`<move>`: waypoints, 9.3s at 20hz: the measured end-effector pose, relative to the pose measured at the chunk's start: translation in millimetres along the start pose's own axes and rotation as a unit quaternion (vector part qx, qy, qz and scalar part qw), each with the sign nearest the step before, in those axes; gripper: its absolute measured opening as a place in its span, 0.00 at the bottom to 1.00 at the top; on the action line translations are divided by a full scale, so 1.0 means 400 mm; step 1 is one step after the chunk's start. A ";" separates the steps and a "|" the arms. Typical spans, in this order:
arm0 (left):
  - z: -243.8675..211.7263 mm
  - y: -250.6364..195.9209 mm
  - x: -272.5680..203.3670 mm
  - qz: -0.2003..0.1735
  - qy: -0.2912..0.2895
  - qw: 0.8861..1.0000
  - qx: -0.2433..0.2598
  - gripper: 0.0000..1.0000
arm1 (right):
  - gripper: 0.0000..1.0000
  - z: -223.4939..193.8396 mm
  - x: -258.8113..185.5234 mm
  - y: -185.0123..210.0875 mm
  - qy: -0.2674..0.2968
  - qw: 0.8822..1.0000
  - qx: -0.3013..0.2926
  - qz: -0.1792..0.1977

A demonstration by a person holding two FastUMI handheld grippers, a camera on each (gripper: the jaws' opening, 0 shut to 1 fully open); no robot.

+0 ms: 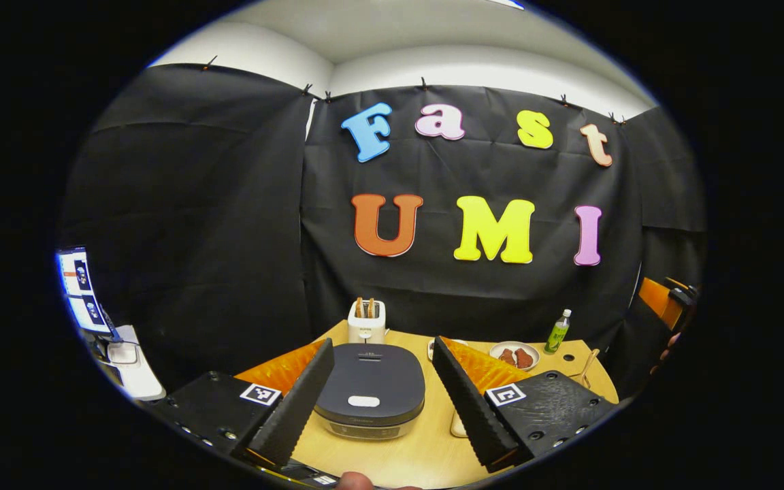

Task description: Close the left gripper, press the button to open the rice cooker; take a wooden spoon from the chopstick holder with the right hand, scoop a spoonful of rice and pour it into the rice cooker, then put the wooden spoon back into the chopstick holder.

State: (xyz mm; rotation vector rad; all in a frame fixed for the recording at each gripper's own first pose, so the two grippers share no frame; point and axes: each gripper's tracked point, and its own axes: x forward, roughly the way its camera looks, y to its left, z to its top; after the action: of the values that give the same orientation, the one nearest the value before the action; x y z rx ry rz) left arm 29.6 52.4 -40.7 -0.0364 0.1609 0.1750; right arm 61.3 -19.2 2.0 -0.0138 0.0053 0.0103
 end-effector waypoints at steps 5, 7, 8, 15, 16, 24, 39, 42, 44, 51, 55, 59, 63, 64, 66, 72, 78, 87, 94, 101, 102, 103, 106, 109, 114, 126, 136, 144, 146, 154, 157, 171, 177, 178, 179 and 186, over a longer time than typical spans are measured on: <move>-0.082 -0.022 0.049 -0.013 0.065 0.998 -0.004 0.81 | 1.00 -0.028 0.032 -0.052 0.010 1.000 0.004 -0.014; -0.102 -0.022 0.064 -0.017 0.086 0.996 0.000 0.52 | 1.00 -0.033 0.045 -0.078 0.011 1.000 0.007 -0.024; -0.114 -0.017 0.077 -0.017 0.097 0.995 0.007 0.50 | 1.00 -0.040 0.050 -0.089 0.012 1.000 0.009 -0.027; -0.241 0.014 0.151 -0.019 0.203 0.979 -0.006 0.12 | 1.00 -0.075 0.089 -0.160 0.026 0.998 0.020 -0.050; -0.259 0.022 0.168 -0.017 0.218 0.976 -0.013 0.12 | 1.00 -0.079 0.095 -0.169 0.027 0.998 0.021 -0.054; -0.375 0.076 0.261 -0.019 0.307 0.949 -0.074 0.00 | 0.98 -0.128 0.115 -0.215 0.047 0.996 0.025 -0.072; -0.440 0.075 0.280 -0.022 0.372 0.921 -0.115 0.01 | 1.00 -0.144 0.112 -0.170 0.057 0.996 0.033 -0.065; -0.400 0.073 0.251 -0.016 0.390 0.907 -0.161 0.00 | 0.98 -0.142 0.109 -0.155 0.059 0.996 0.027 -0.057; -0.345 0.065 0.273 -0.021 0.345 0.922 -0.173 0.00 | 0.98 -0.128 0.103 -0.144 0.054 0.997 0.022 -0.051; -0.117 0.076 0.290 -0.044 0.196 0.973 -0.113 0.01 | 1.00 -0.115 0.081 -0.120 0.047 0.998 0.032 -0.035; -0.046 0.038 0.281 -0.044 0.133 0.988 -0.063 0.07 | 1.00 -0.110 0.072 -0.118 0.045 0.998 0.030 -0.033; -0.009 0.002 0.237 -0.072 0.115 0.988 -0.070 0.19 | 1.00 -0.105 0.065 -0.107 0.046 0.998 0.023 -0.021; 0.017 -0.008 0.213 -0.068 0.079 0.993 -0.058 0.98 | 1.00 -0.082 0.059 -0.103 0.030 0.999 0.010 -0.015; 0.025 -0.011 0.204 -0.065 0.073 0.994 -0.051 0.95 | 1.00 -0.085 0.059 -0.104 0.029 0.999 0.004 -0.014; 0.034 -0.026 0.180 -0.070 0.059 0.995 -0.034 0.95 | 0.98 -0.089 0.058 -0.107 0.031 0.999 -0.002 -0.011; 0.080 -0.079 0.106 -0.082 0.017 0.996 -0.033 0.95 | 0.98 -0.126 0.079 -0.166 0.058 0.998 0.002 -0.026; 0.111 -0.104 0.072 -0.085 -0.017 0.996 -0.028 0.95 | 1.00 -0.194 0.148 -0.261 0.096 0.994 0.014 -0.045; 0.097 -0.188 0.085 -0.075 -0.011 0.996 -0.040 0.95 | 1.00 -0.464 0.325 -0.371 0.206 0.977 0.043 -0.026; 0.066 -0.247 0.145 -0.066 0.012 0.997 -0.023 0.95 | 1.00 -0.701 0.476 -0.446 0.296 0.953 0.061 -0.006; 0.043 -0.237 0.165 -0.047 0.030 0.998 -0.011 0.95 | 0.94 -0.818 0.562 -0.459 0.359 0.926 0.109 0.023; 0.038 -0.232 0.163 -0.043 0.031 0.999 -0.011 0.95 | 0.89 -0.824 0.566 -0.452 0.364 0.923 0.120 0.026; 0.035 -0.227 0.162 -0.039 0.032 0.999 -0.011 0.95 | 0.86 -0.829 0.569 -0.447 0.366 0.921 0.129 0.029; 0.035 -0.214 0.151 -0.033 0.032 0.999 -0.015 0.95 | 0.55 -0.837 0.560 -0.440 0.382 0.910 0.155 0.030; 0.034 -0.202 0.137 -0.030 0.030 0.999 -0.018 0.95 | 0.34 -0.823 0.546 -0.433 0.384 0.908 0.167 0.030; 0.038 -0.174 0.112 -0.023 0.023 0.999 -0.026 0.95 | 0.18 -0.790 0.503 -0.436 0.382 0.906 0.180 0.020; 0.020 -0.129 0.054 -0.022 0.014 0.999 -0.044 0.95 | 0.11 -0.505 0.463 -0.385 0.276 0.955 0.102 -0.035; 0.042 -0.002 -0.020 -0.001 -0.030 0.999 -0.018 0.95 | 0.11 -0.452 0.400 0.060 0.274 0.956 0.082 0.067; 0.039 0.093 -0.043 0.015 -0.035 0.999 -0.005 0.94 | 0.10 -0.668 0.361 0.187 0.330 0.943 0.009 0.046; 0.027 0.113 -0.048 0.020 -0.027 0.999 -0.005 0.95 | 0.10 -0.699 0.371 0.184 0.328 0.944 -0.015 0.028; 0.025 0.172 -0.054 0.043 -0.024 0.999 0.006 0.95 | 0.10 -0.770 0.420 0.171 0.304 0.942 -0.140 -0.004; 0.018 0.202 -0.067 0.058 -0.019 0.998 0.007 0.95 | 0.11 -0.781 0.438 0.201 0.296 0.943 -0.153 -0.001; -0.009 0.190 -0.079 0.099 0.002 0.995 0.014 0.95 | 0.11 -0.844 0.377 0.437 0.365 0.921 -0.008 0.134; 0.006 0.158 -0.056 0.098 -0.003 0.995 0.009 0.95 | 0.11 -0.838 0.375 0.382 0.406 0.899 0.102 0.126; 0.010 0.155 -0.050 0.098 -0.004 0.995 0.006 0.95 | 0.11 -0.842 0.377 0.364 0.412 0.894 0.130 0.122; 0.014 0.145 -0.045 0.094 -0.005 0.996 0.000 0.95 | 0.11 -0.846 0.381 0.345 0.419 0.887 0.158 0.116; 0.023 0.070 -0.015 0.059 -0.017 0.998 0.006 0.95 | 0.10 -0.856 0.377 0.253 0.428 0.852 0.288 0.086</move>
State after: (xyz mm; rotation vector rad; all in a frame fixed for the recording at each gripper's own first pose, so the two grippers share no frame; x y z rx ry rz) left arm 20.4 79.6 -31.4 -0.0108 0.1295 0.2930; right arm 209.0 78.9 -342.7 0.5903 0.9087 0.1814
